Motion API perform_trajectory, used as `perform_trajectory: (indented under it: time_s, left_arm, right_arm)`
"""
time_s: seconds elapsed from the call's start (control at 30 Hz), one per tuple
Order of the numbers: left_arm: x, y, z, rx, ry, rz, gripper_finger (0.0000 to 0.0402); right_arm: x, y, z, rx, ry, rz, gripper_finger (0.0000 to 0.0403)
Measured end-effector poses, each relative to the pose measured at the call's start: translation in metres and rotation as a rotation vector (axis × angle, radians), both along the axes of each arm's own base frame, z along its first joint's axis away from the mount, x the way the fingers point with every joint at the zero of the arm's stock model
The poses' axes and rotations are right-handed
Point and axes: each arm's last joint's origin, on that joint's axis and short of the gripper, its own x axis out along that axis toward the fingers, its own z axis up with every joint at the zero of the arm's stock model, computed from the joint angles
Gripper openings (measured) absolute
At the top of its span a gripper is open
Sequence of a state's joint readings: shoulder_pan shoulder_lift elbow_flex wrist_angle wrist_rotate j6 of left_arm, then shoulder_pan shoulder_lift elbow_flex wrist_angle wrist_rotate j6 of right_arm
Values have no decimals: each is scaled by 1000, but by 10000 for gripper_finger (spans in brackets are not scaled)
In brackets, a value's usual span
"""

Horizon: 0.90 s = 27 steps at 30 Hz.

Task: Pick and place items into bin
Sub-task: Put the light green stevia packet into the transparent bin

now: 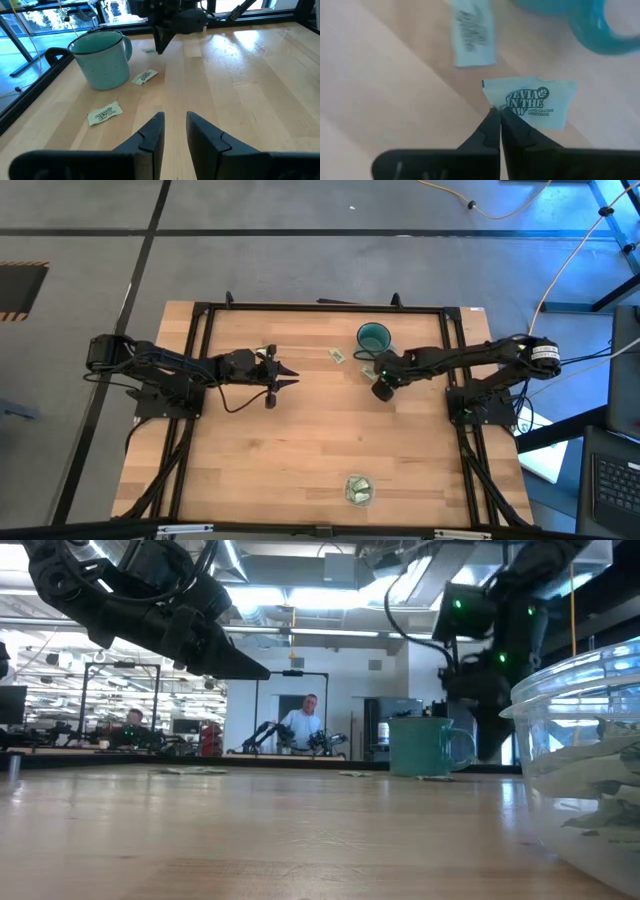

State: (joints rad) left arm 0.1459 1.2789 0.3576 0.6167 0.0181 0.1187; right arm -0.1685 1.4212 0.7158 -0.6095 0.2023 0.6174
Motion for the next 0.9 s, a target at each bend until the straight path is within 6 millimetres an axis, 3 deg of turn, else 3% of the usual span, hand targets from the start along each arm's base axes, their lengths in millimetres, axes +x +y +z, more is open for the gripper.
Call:
perform_trajectory:
  time_s: [0.23, 0.43, 0.57, 0.73, 0.9]
  left_arm:
    - [0, 0, 0, 0, 0, 0, 75]
    - [0, 0, 0, 0, 0, 0, 75]
    - [0, 0, 0, 0, 0, 0, 75]
    - [0, 0, 0, 0, 0, 0, 75]
    - [0, 0, 0, 0, 0, 0, 75]
  right_arm:
    - [26, 34, 38, -6, -97, 116, 2]
    - [45, 89, 77, 16, -261, 309, 2]
    - [44, 132, 96, 66, -355, 408, 2]
    - [34, 182, 105, 164, -482, 496, 2]
    - [34, 223, 95, 255, -550, 540, 1]
